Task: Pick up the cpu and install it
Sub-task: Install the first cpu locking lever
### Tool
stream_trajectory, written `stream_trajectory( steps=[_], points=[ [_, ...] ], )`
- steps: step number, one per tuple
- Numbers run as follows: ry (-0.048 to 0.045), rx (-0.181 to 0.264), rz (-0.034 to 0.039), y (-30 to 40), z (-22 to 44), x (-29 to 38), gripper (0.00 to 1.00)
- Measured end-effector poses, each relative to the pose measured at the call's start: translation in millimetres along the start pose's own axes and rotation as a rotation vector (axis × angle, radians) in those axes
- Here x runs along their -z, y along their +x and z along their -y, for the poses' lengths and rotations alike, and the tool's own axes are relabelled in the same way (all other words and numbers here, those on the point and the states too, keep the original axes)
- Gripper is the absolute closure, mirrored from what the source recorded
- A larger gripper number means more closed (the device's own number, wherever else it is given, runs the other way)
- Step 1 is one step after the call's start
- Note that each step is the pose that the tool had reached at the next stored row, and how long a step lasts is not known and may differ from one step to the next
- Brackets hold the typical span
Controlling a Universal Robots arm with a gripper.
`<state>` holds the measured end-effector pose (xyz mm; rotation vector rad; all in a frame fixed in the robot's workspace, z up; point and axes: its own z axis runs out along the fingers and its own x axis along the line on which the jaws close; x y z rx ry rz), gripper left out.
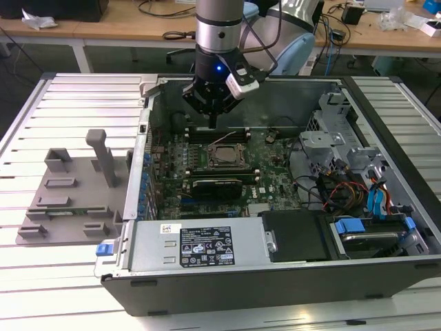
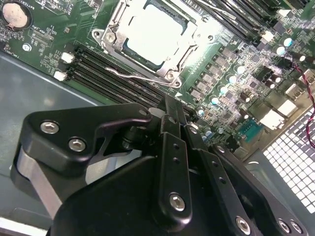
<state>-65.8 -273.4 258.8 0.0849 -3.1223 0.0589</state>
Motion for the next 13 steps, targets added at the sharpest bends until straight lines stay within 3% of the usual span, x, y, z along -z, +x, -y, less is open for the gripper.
stream_trajectory(
  steps=[9, 12, 13],
  points=[
    [-0.0016, 0.0, 0.0003, 0.9, -0.1, -0.8, 0.89],
    [-0.0148, 0.001, 0.0009, 3.4, 0.4, -2.0, 0.89],
    [-0.0279, 0.001, 0.0017, 4.2, 1.5, -2.6, 0.89]
  ],
)
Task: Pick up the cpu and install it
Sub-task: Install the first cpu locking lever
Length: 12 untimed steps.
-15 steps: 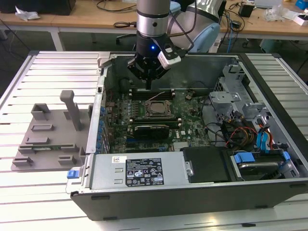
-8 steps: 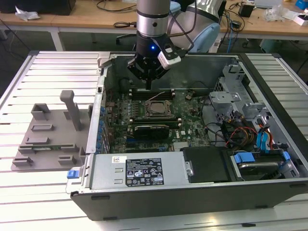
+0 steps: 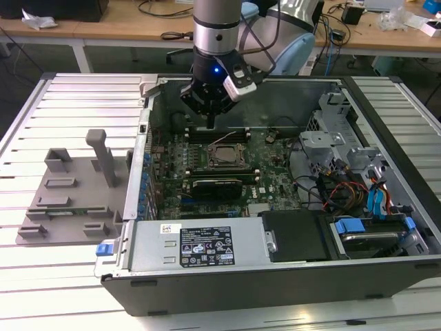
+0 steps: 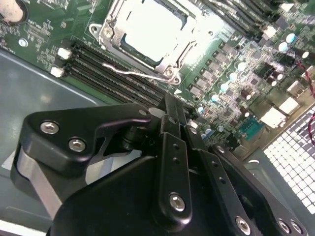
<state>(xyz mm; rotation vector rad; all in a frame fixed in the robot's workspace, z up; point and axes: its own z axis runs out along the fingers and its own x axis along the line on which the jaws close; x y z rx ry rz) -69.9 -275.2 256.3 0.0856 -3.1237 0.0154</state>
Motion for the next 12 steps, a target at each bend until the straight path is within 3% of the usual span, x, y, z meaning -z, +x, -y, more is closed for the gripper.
stream_trajectory(
  steps=[1, 4, 6, 12],
  points=[
    [-0.0152, 0.0, 0.0008, 0.2, 2.7, -0.5, 0.89],
    [-0.0426, 0.001, 0.0023, 0.2, 9.2, -2.9, 0.89],
    [-0.0446, 0.001, 0.0015, -2.9, 10.0, -7.9, 0.89],
    [-0.0448, 0.001, 0.0004, -3.6, 8.4, -23.2, 0.89]
  ],
)
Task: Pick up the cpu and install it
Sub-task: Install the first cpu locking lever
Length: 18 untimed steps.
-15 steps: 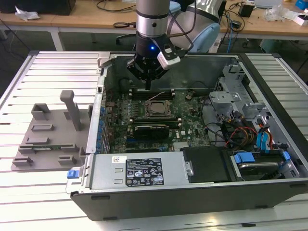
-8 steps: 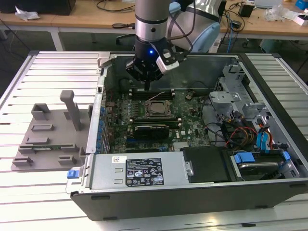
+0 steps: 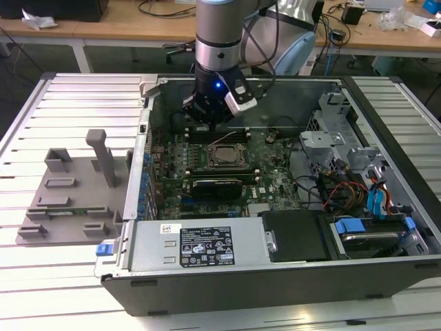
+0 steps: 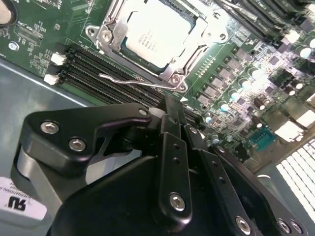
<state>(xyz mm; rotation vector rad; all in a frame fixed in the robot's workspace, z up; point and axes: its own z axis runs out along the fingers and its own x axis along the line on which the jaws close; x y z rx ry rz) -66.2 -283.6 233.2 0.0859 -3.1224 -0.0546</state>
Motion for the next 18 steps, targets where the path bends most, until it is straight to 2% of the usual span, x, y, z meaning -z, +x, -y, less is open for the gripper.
stream_trajectory(
  steps=[7, 9, 15, 18],
  points=[
    [0.0001, 0.001, -0.0004, -3.2, -2.5, -12.2, 0.89],
    [-0.0001, 0.002, -0.0008, -8.2, -3.5, -15.6, 0.89],
    [0.0, 0.003, -0.0019, -17.4, -3.0, -18.6, 0.89],
    [-0.0001, 0.003, -0.0034, -23.9, -2.5, -22.6, 0.89]
  ],
)
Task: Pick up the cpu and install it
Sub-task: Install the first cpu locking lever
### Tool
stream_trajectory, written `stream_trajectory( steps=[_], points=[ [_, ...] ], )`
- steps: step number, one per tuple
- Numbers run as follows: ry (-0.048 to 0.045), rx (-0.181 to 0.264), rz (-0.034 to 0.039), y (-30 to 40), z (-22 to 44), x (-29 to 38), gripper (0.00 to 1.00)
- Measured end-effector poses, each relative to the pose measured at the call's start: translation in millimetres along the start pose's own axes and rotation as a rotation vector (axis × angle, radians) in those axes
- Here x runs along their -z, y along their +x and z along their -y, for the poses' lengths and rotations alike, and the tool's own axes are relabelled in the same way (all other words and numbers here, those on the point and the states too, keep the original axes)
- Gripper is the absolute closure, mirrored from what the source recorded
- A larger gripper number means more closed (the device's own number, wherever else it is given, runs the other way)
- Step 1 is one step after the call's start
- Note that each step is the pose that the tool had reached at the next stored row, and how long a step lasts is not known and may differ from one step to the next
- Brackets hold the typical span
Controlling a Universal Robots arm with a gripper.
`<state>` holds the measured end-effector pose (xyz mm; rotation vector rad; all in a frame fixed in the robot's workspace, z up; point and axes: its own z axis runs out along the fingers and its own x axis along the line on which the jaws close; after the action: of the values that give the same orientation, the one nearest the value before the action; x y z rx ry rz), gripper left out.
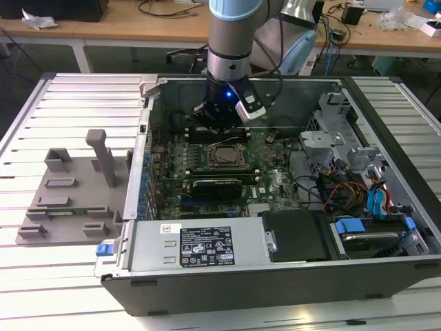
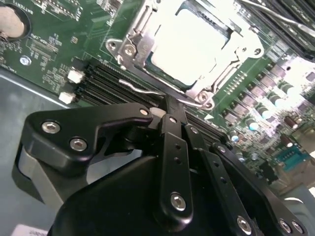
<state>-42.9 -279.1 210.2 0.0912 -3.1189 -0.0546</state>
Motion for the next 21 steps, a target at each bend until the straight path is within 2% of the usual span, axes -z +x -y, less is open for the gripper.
stream_trajectory(
  steps=[6, 9, 13, 21],
  points=[
    [0.0001, 0.0, -0.0007, -9.5, 0.6, -2.2, 0.89],
    [0.0001, 0.0, -0.0024, -17.6, 1.2, -4.9, 0.89],
    [0.0, 0.0, -0.0026, -20.3, 1.4, -5.5, 0.89],
    [0.0, 0.0, -0.0025, -21.1, 3.4, -7.1, 0.89]
  ],
)
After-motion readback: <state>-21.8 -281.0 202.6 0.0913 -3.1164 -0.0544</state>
